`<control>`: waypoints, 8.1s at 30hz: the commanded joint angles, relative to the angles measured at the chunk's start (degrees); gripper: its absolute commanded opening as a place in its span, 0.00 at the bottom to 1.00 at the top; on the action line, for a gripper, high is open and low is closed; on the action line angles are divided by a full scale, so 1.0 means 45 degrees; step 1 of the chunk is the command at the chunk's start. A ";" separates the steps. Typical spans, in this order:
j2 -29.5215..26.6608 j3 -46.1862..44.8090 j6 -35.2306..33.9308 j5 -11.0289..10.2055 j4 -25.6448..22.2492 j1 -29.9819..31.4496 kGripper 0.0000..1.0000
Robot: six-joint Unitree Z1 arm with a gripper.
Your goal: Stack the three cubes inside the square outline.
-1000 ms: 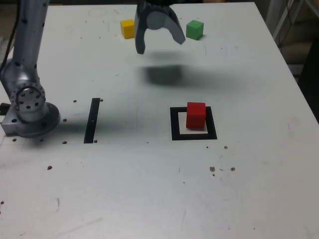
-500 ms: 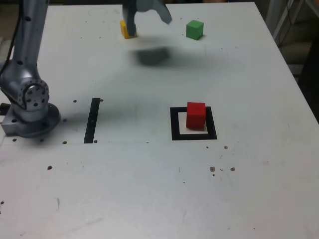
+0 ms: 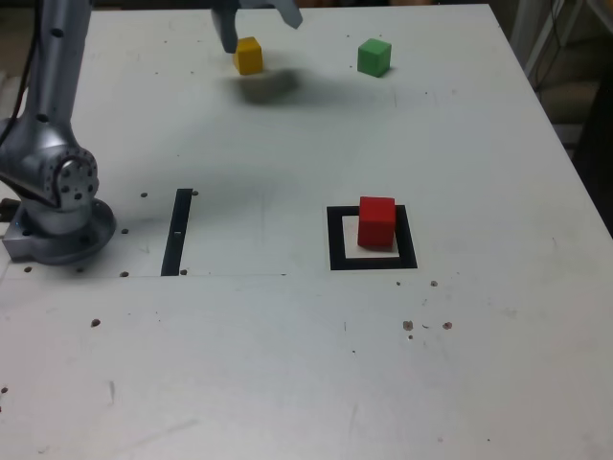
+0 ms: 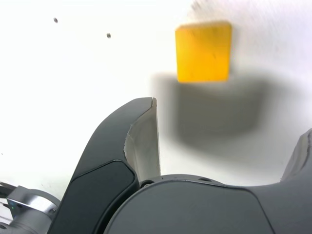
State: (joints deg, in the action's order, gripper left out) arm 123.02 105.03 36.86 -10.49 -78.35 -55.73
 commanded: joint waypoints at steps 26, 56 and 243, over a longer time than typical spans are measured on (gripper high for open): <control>0.2157 0.1379 0.0345 -0.0848 0.0101 -0.0871 0.58; 0.2023 0.1482 0.0645 -0.0661 -0.0097 -0.0768 0.33; 0.1602 0.3537 0.1930 -0.0012 -0.1471 0.4312 0.99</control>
State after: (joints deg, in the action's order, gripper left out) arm 129.13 119.50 44.42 -10.35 -84.58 -36.03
